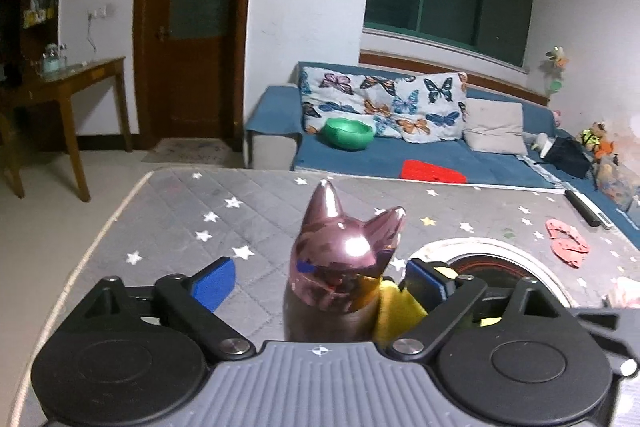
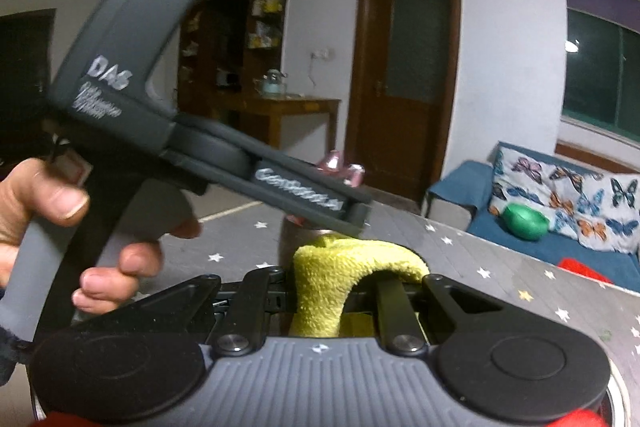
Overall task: Clean container
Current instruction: 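Close the left gripper around the pink bottle body and lift it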
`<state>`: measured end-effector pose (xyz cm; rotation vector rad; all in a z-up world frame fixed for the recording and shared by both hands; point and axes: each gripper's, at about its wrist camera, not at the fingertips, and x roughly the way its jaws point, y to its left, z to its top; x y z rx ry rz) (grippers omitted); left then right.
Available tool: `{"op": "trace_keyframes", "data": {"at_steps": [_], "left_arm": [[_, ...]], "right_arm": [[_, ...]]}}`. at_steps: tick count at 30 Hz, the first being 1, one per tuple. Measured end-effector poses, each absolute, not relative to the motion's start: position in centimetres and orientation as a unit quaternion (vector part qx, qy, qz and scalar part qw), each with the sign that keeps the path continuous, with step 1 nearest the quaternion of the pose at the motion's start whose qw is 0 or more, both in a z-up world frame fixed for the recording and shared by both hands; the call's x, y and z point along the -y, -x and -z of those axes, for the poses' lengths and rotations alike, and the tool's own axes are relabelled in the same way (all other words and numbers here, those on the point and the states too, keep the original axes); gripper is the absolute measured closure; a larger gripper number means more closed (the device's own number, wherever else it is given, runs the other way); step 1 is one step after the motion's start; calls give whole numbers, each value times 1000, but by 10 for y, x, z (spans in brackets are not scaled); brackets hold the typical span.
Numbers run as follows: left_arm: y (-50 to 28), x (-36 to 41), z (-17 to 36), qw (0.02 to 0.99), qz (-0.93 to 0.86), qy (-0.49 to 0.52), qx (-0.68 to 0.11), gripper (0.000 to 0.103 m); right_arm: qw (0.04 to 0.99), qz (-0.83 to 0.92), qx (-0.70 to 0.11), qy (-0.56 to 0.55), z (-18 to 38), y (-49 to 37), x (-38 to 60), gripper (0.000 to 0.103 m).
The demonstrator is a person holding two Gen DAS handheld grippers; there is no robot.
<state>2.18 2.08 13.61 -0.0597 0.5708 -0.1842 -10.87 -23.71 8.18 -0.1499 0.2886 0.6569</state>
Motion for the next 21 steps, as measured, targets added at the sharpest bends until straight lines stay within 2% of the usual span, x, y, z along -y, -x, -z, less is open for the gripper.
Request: {"op": "trace_keyframes", "data": {"at_steps": [1,3,5,7,9,21], "left_arm": [[-23,-21,-135,953,95,32,-285,19],[-25,-22,-132,951,99,33,-289,21],[-26,-23,-131,951,103,31,-291,33],[-27,-23,-130,949,107,33,-295,34],[-27,-23,-129,948,110,33,-296,42],[-25,-23,-130,950,107,30,-291,40]], "right_arm": [[932,-326,-139,74,-80,109,235,90],[928,-335,-142,76,-76,106,231,90],[924,-343,-148,77,-70,103,226,90],[921,-347,-160,74,-63,99,223,90],[918,-350,-175,67,-56,93,221,90],[898,-349,-265,38,-19,66,227,90]]}}
